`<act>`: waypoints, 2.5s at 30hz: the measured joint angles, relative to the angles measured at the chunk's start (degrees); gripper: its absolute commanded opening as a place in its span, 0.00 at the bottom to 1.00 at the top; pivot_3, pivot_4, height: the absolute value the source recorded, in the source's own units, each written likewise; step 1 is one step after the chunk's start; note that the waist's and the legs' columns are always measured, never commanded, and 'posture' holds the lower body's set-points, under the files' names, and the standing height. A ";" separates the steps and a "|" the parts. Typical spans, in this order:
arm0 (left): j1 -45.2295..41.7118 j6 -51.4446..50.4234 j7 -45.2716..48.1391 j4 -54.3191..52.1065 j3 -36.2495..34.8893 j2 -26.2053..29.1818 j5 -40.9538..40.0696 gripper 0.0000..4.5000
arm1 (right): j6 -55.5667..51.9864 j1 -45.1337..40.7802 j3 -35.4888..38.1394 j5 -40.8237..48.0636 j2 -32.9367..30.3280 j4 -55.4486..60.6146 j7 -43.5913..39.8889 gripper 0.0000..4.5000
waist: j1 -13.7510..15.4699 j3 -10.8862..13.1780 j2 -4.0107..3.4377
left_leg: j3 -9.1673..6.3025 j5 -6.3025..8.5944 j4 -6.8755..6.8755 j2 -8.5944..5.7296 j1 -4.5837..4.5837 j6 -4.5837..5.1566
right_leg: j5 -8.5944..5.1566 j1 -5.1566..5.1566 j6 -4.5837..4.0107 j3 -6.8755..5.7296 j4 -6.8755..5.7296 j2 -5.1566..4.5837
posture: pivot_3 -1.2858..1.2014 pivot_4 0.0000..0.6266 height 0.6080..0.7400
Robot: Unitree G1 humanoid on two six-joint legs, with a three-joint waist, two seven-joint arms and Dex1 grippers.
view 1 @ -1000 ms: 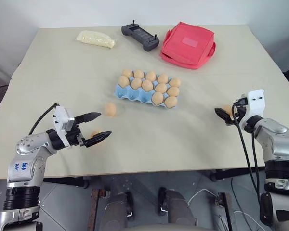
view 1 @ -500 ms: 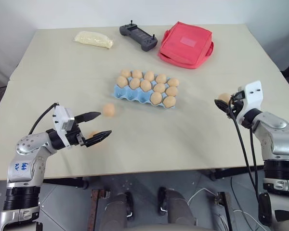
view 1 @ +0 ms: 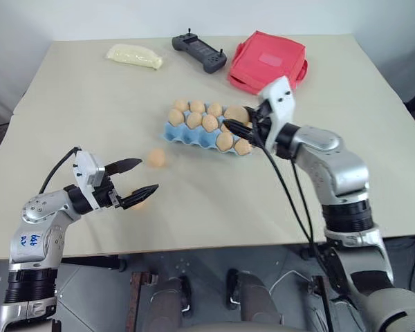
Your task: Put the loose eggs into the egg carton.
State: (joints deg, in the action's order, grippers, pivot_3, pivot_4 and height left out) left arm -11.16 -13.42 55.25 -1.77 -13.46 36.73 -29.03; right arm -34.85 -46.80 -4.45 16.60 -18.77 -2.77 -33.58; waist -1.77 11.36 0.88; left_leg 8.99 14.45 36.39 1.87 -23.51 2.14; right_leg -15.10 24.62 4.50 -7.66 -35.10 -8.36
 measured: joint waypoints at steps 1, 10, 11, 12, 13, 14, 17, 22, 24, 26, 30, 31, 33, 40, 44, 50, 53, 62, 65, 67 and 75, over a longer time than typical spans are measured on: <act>0.61 0.12 -0.23 -0.12 -0.20 0.01 0.00 1.00 | 1.40 -0.83 -0.56 -0.95 1.37 -2.19 0.33 0.40 | -0.02 0.00 0.00 | 0.01 -0.03 0.00 0.00 0.01 -0.01 | 0.01 -0.01 0.01 -0.02 -0.01 0.01 | 0.52 0.24 1.00; 4.01 0.20 -2.33 -3.45 -2.01 0.01 -0.07 1.00 | 13.11 -5.62 -4.20 -7.38 10.62 -22.01 2.22 0.40 | -0.40 0.00 0.00 | 0.18 -0.07 -0.07 0.03 -0.03 -0.06 | 0.03 0.06 0.06 -0.05 -0.04 0.13 | 0.52 0.24 1.00; 4.39 0.20 -2.53 -3.91 -2.13 0.00 -0.07 1.00 | 14.09 -6.06 -4.19 -7.72 10.90 -23.45 2.24 0.40 | -0.42 0.00 0.00 | 0.18 -0.07 -0.07 0.04 -0.03 -0.06 | 0.03 0.07 0.06 -0.05 -0.04 0.14 | 0.52 0.24 1.00; 4.76 0.20 -2.62 -4.27 -2.24 0.01 -0.08 1.00 | 15.00 -6.63 -4.17 -8.06 11.27 -25.09 2.32 0.40 | -0.49 0.00 0.00 | 0.19 -0.07 -0.06 0.04 -0.02 -0.07 | 0.03 0.06 0.06 -0.04 -0.03 0.15 | 0.52 0.24 1.00; 4.95 0.20 -2.68 -4.41 -2.28 0.01 -0.09 1.00 | 16.07 -7.22 -4.12 -8.51 11.64 -26.84 2.45 0.40 | -0.56 0.00 0.00 | 0.19 -0.07 -0.07 0.04 -0.01 -0.08 | 0.03 0.07 0.06 -0.04 -0.04 0.16 | 0.52 0.24 1.00; 5.03 0.20 -2.73 -4.45 -2.31 0.01 -0.10 1.00 | 16.81 -7.49 -4.12 -8.83 12.00 -27.91 2.56 0.47 | -0.62 0.00 0.00 | 0.19 -0.06 -0.06 0.06 -0.01 -0.11 | 0.03 0.07 0.06 -0.04 -0.04 0.16 | 0.52 0.24 1.00; 5.06 0.19 -3.10 -4.59 -2.33 0.00 -0.12 1.00 | 18.61 -8.51 -4.12 -9.81 12.91 -31.25 2.91 0.69 | -0.93 0.00 0.00 | 0.18 -0.06 -0.07 0.07 0.00 -0.16 | 0.03 0.08 0.06 0.02 -0.10 0.15 | 0.52 0.24 1.00; 5.13 0.19 -3.27 -4.61 -2.34 0.00 -0.12 1.00 | 19.31 -8.53 -4.07 -10.13 12.90 -31.72 2.85 0.99 | -1.43 0.00 0.00 | 0.18 -0.07 -0.09 0.07 0.00 -0.17 | 0.03 0.09 0.06 0.04 -0.10 0.13 | 0.52 0.24 1.00; 5.12 0.19 -3.29 -4.61 -2.34 0.00 -0.12 1.00 | 19.28 -8.52 -4.06 -10.13 12.78 -31.50 2.73 0.99 | -1.54 0.00 0.00 | 0.20 -0.07 -0.11 0.08 0.00 -0.18 | 0.03 0.12 0.06 0.05 -0.12 0.14 | 0.52 0.24 1.00; 5.08 0.19 -3.32 -4.61 -2.32 0.00 -0.12 1.00 | 18.84 -8.27 -3.88 -10.08 12.16 -29.89 2.38 0.99 | -1.58 0.00 0.00 | 0.22 -0.08 -0.12 0.10 0.00 -0.19 | 0.03 0.18 0.06 0.07 -0.18 0.14 | 0.52 0.24 1.00; 4.98 0.19 -3.55 -4.61 -2.31 -0.01 -0.14 1.00 | 15.69 -5.32 -2.97 -8.34 8.87 -20.49 -0.33 0.99 | -1.42 0.00 0.00 | 0.19 -0.07 -0.14 0.12 -0.02 -0.19 | 0.03 0.18 0.06 0.10 -0.14 0.13 | 0.52 0.24 1.00; 4.94 0.19 -3.66 -4.56 -2.31 0.00 -0.13 1.00 | 14.97 -4.27 -2.72 -7.96 7.76 -17.86 -1.25 0.99 | -1.39 0.00 0.00 | 0.19 -0.07 -0.14 0.12 -0.01 -0.18 | 0.03 0.17 0.06 0.10 -0.13 0.12 | 0.52 0.24 1.00; 4.89 0.19 -3.97 -4.51 -2.36 0.00 -0.12 1.00 | 13.31 -1.27 -2.19 -6.65 4.56 -11.66 -3.65 0.99 | -1.22 0.00 0.00 | 0.19 -0.05 -0.15 0.11 -0.02 -0.17 | 0.03 0.12 0.06 0.09 -0.04 0.12 | 0.52 0.24 1.00; 4.50 0.14 -5.86 -4.41 -2.51 -0.08 -0.10 1.00 | 11.81 8.29 -0.53 -3.59 -6.06 1.06 -11.00 0.99 | -0.97 0.00 0.01 | 0.20 0.09 -0.14 0.10 0.00 -0.30 | 0.03 0.10 0.06 0.04 0.13 0.11 | 0.52 0.24 1.00; 4.46 0.14 -7.71 -4.50 -3.11 -0.22 -0.07 1.00 | 11.89 13.77 2.37 -1.25 -13.47 4.67 -16.69 0.99 | -0.77 0.00 0.01 | 0.25 0.25 -0.14 0.11 0.08 -0.07 | 0.03 0.08 0.06 0.01 0.21 0.12 | 0.52 0.24 1.00; 5.18 0.08 -13.38 -5.24 -6.14 -0.23 0.59 1.00 | 16.08 19.27 4.77 0.86 -18.71 4.40 -23.78 0.99 | -0.61 0.01 0.03 | 0.32 0.27 -0.12 0.13 0.21 -0.07 | 0.03 0.02 0.05 0.04 0.15 0.12 | 0.52 0.24 1.00; 6.81 -0.40 -15.83 -8.33 -7.38 -0.23 0.76 1.00 | 17.23 19.31 5.04 1.87 -19.47 4.39 -26.12 0.99 | -0.43 0.02 0.05 | 0.31 0.27 -0.12 0.14 0.23 -0.08 | 0.03 0.00 0.05 0.09 0.17 0.09 | 0.52 0.24 1.00; 16.99 -4.80 -22.46 -18.88 -11.65 -2.16 -0.29 1.00 | 15.37 16.96 4.79 2.41 -18.43 2.16 -25.35 0.99 | 0.20 0.03 0.05 | 0.26 0.32 -0.16 0.13 0.18 -0.10 | 0.03 0.00 0.03 0.30 0.32 0.04 | 0.52 0.24 1.00; 21.09 -8.64 -25.40 -23.07 -14.10 -2.94 -1.28 1.00 | 15.55 16.96 4.60 2.49 -18.43 1.90 -26.26 0.99 | 0.22 0.03 0.06 | 0.25 0.34 -0.17 0.13 0.16 -0.07 | 0.02 -0.01 0.03 0.35 0.37 0.03 | 0.52 0.24 1.00; 22.79 -11.96 -28.21 -25.86 -15.95 -3.46 -2.43 1.00 | 15.63 16.75 4.43 2.53 -18.40 1.27 -26.89 0.99 | 0.23 0.03 0.06 | 0.23 0.35 -0.16 0.13 0.17 -0.07 | 0.02 -0.04 0.03 0.35 0.40 0.03 | 0.52 0.24 1.00; 27.28 -24.72 -36.24 -35.10 -19.78 -4.36 -7.26 1.00 | 17.30 13.31 2.09 2.33 -16.56 -3.84 -28.76 0.99 | 0.20 0.03 0.07 | 0.21 0.35 -0.15 0.13 0.19 -0.07 | 0.01 -0.05 0.01 0.36 0.37 0.05 | 0.52 0.24 1.00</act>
State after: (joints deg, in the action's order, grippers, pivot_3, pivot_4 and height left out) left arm 16.12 -38.14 19.01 -36.87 -33.24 32.37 -36.29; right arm -17.55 -33.48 -2.36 18.93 -35.33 -6.61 -62.34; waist -1.57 11.40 0.95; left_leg 9.20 14.80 36.25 2.00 -23.33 2.07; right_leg -15.09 24.56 4.51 -7.30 -34.73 -8.30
